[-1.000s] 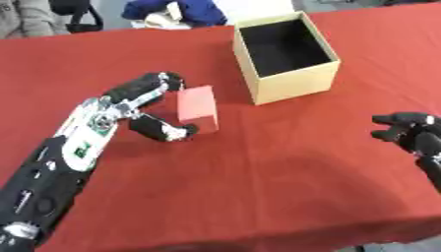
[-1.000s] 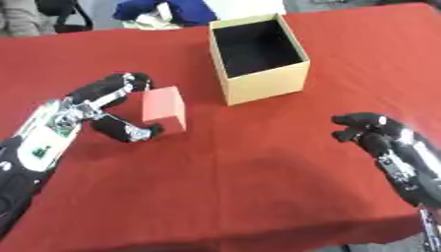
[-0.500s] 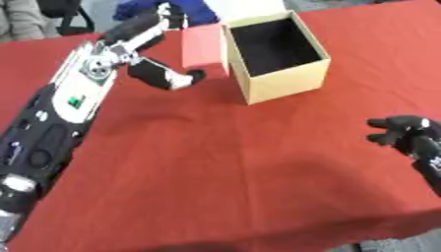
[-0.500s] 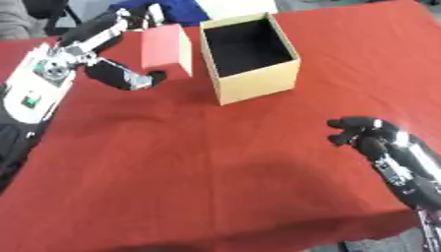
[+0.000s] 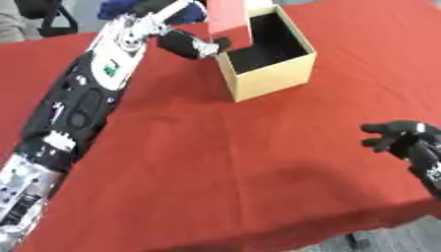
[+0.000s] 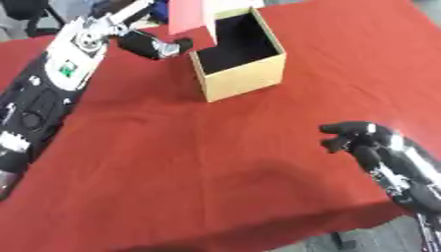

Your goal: Pick up objects on the table and place them in the box.

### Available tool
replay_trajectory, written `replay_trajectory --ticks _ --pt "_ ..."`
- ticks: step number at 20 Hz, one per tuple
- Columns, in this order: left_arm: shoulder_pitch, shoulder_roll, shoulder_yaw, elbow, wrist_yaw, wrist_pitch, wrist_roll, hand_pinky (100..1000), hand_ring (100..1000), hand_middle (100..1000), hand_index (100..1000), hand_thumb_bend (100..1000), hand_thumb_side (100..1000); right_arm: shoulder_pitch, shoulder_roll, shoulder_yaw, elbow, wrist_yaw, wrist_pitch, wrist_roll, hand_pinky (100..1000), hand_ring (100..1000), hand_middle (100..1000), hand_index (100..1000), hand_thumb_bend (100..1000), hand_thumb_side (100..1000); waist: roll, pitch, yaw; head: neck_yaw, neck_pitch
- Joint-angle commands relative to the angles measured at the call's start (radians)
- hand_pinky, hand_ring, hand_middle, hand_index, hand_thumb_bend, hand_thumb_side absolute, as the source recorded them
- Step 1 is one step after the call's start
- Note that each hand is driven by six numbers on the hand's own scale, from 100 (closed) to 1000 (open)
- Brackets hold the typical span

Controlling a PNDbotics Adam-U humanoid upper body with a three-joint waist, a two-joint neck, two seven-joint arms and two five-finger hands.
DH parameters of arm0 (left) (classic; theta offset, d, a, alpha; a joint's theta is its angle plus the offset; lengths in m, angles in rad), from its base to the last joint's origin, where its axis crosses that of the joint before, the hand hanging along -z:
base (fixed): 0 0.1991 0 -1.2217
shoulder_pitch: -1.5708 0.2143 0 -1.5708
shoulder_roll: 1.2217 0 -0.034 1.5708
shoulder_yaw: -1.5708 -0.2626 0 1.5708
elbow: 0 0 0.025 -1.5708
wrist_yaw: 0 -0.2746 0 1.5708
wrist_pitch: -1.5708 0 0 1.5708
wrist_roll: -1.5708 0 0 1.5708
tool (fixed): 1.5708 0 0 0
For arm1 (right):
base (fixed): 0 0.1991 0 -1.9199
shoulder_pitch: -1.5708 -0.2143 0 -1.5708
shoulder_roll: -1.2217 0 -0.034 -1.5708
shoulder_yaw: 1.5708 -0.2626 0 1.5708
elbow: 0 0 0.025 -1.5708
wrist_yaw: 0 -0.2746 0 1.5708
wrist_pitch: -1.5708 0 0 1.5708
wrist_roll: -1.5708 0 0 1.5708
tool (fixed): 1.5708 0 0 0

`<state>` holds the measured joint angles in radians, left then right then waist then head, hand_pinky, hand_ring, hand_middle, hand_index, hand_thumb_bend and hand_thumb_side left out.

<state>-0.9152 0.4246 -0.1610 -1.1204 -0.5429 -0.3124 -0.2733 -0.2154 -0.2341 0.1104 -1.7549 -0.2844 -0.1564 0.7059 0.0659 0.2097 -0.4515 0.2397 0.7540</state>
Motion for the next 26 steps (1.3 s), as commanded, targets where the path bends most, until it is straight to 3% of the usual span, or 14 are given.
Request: replay_trajectory --ticks 1,6,12,18,26 --pt "-0.046 0.001 0.021 0.079 -0.044 -0.029 0.026 1000 727 637 674 303 461 -0.017 -0.003 0.012 -0.024 -0.014 0.001 0.019 847 916 580 824 100 555 -0.006 -0.010 -0.014 0.014 -0.015" --pt "-0.067 -0.013 0.045 0.181 -0.146 -0.049 0.089 1000 736 673 789 339 471 -0.018 0.000 0.022 -0.027 -0.019 0.004 0.032 848 917 580 824 100 555 -0.008 -0.006 -0.037 0.018 -0.019" --pt "-0.068 -0.020 0.063 0.214 -0.232 -0.041 0.200 1000 767 764 885 366 486 -0.016 0.001 0.026 -0.025 -0.018 0.005 0.039 848 917 580 825 100 554 -0.010 -0.009 -0.031 0.017 -0.017" --pt "-0.063 -0.021 0.059 0.198 -0.217 -0.042 0.245 1000 783 805 927 381 510 -0.015 -0.001 0.028 -0.024 -0.019 0.005 0.041 848 917 580 825 100 553 -0.013 -0.015 -0.021 0.014 -0.015" --pt "-0.052 -0.022 0.049 0.174 -0.185 -0.051 0.235 1000 782 801 908 367 526 -0.013 -0.002 0.029 -0.021 -0.020 0.005 0.043 848 917 580 825 100 553 -0.015 -0.020 -0.011 0.009 -0.012"
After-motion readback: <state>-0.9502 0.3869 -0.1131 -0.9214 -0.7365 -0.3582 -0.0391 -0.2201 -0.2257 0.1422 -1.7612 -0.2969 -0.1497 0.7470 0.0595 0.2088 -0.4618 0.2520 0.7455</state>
